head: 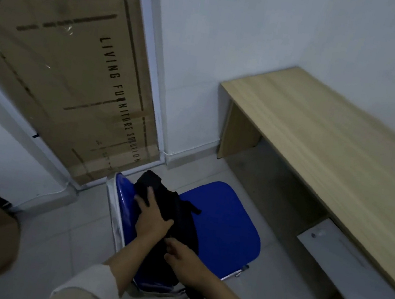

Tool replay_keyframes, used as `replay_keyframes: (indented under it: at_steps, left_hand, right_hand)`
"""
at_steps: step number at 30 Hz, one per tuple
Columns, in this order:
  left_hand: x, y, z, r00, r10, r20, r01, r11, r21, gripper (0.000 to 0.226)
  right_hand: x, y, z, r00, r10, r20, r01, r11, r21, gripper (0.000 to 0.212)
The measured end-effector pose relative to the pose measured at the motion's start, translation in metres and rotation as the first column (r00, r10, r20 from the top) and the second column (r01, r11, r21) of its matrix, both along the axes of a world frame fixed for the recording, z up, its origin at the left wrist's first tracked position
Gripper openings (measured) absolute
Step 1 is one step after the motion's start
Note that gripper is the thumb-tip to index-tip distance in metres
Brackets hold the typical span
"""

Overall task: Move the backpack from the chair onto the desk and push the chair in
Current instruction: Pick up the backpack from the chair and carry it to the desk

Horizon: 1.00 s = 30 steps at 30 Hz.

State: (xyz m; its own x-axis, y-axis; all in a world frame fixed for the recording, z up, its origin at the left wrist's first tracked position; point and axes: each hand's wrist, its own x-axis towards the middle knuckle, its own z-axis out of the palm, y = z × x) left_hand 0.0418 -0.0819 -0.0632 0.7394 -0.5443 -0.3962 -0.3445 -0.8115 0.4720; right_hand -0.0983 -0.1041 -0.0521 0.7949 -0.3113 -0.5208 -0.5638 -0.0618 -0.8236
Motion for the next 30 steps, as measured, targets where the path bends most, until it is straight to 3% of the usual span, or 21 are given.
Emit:
replay_keyframes:
  at_steps: [5,7,9,12,15,19,24,28,30]
  left_hand:
    - [0.006,0.000,-0.005,0.946,0.262,-0.192,-0.279,0.958,-0.068,0.087]
    - [0.016,0.000,-0.002,0.937,0.264,-0.227,-0.293,0.951,-0.102,0.049]
    - [0.020,0.004,0.001,0.967,0.149,-0.205,-0.193,0.958,-0.213,0.013]
    - [0.021,0.002,0.011,0.993,-0.001,-0.121,-0.042,0.934,-0.354,0.024]
    - [0.019,-0.015,0.032,0.991,-0.130,-0.024,0.102,0.873,-0.477,0.017]
    - [0.006,-0.048,0.084,0.943,-0.304,0.135,0.328,0.786,-0.525,0.021]
    - [-0.009,-0.084,0.164,0.834,-0.490,0.256,0.538,0.615,-0.577,0.020]
    - [-0.025,-0.100,0.230,0.697,-0.632,0.340,0.688,0.455,-0.565,0.021]
    - [-0.034,-0.108,0.256,0.578,-0.709,0.403,0.791,0.367,-0.489,0.015]
  right_hand:
    - [-0.015,-0.018,-0.008,0.997,-0.068,-0.042,0.064,0.994,-0.090,0.039]
    - [-0.021,-0.029,-0.008,0.992,-0.105,-0.065,0.096,0.987,-0.128,0.036]
    - [-0.027,-0.039,-0.006,0.987,-0.145,-0.071,0.133,0.980,-0.150,0.033]
    - [-0.033,-0.051,-0.006,0.974,-0.216,-0.064,0.201,0.962,-0.185,0.030]
    - [-0.038,-0.061,-0.007,0.958,-0.285,-0.024,0.273,0.935,-0.228,0.033]
    - [-0.046,-0.079,-0.001,0.893,-0.434,0.122,0.449,0.833,-0.322,0.041]
    - [-0.062,-0.116,0.024,0.791,-0.540,0.289,0.612,0.689,-0.388,0.079]
    - [-0.083,-0.155,0.066,0.624,-0.602,0.498,0.765,0.601,-0.232,0.106]
    - [-0.098,-0.174,0.087,0.554,-0.627,0.547,0.800,0.582,-0.143,0.110]
